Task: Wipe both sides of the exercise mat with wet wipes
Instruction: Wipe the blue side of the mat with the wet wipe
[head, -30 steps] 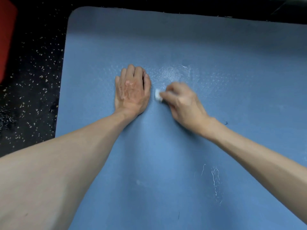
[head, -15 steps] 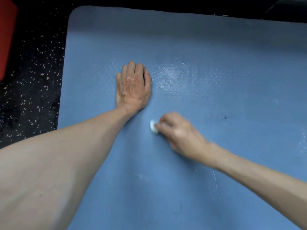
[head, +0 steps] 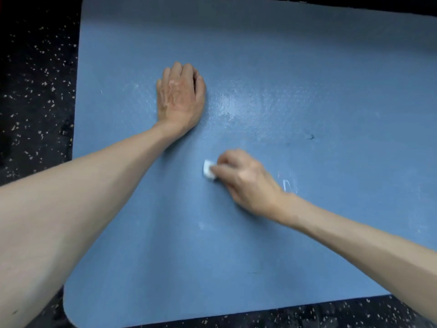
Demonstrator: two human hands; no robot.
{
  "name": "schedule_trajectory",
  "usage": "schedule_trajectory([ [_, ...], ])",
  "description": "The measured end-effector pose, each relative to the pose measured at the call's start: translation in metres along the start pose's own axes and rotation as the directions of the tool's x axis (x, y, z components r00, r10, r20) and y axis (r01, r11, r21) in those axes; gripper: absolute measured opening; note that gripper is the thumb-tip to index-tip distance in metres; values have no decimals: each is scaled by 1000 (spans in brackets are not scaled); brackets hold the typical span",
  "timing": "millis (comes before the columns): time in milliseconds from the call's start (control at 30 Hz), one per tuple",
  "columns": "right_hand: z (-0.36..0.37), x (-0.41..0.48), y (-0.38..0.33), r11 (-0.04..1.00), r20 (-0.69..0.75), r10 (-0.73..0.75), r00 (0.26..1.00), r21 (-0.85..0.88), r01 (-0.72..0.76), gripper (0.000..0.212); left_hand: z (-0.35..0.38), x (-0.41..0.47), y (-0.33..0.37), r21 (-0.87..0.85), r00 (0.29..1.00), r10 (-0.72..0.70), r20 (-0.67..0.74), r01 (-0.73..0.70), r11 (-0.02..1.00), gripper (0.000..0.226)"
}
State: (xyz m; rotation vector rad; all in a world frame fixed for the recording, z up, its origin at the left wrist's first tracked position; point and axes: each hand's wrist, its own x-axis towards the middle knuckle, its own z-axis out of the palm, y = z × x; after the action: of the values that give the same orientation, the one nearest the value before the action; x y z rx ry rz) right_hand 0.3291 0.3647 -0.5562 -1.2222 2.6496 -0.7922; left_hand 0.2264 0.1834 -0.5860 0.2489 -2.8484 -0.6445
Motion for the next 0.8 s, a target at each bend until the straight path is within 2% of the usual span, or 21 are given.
schedule_trajectory([
  [67,0,-14,-15,998,118,-44,992,54,38,19,-4,2,-7,-68,998,44,51,-40,997,29],
  [133,-6,-1,-8,998,137,-47,989,48,41,26,-12,2,-16,-106,990,124,68,-117,987,28],
  [200,-12,28,6,1000,49,3,999,-4,-3,31,-20,5,-27,-66,986,166,28,-164,984,29],
  [333,-9,65,18,978,-172,179,969,-79,-194,35,-24,18,-43,40,997,81,6,-81,996,31],
  [400,0,44,5,985,-139,154,978,-52,-162,26,-21,21,-43,50,998,61,14,-62,997,31],
  [467,7,14,-17,998,6,52,999,18,-52,21,-16,19,-42,77,998,60,1,-60,995,30],
  [533,7,4,-22,998,118,-27,993,59,20,26,-14,17,-41,98,998,59,-13,-57,994,30],
  [600,0,29,-3,999,71,8,997,31,-10,31,-14,18,-40,111,998,64,-15,-62,992,31],
  [700,-8,66,26,990,-124,112,986,-76,-122,20,-15,21,-41,113,997,70,-19,-68,991,31],
  [733,-6,63,25,989,-140,113,984,-75,-124,17,-15,22,-41,115,997,75,-24,-72,991,31],
  [800,0,35,9,998,-45,45,998,-34,-46,17,-15,20,-41,125,995,86,-41,-80,989,30],
])
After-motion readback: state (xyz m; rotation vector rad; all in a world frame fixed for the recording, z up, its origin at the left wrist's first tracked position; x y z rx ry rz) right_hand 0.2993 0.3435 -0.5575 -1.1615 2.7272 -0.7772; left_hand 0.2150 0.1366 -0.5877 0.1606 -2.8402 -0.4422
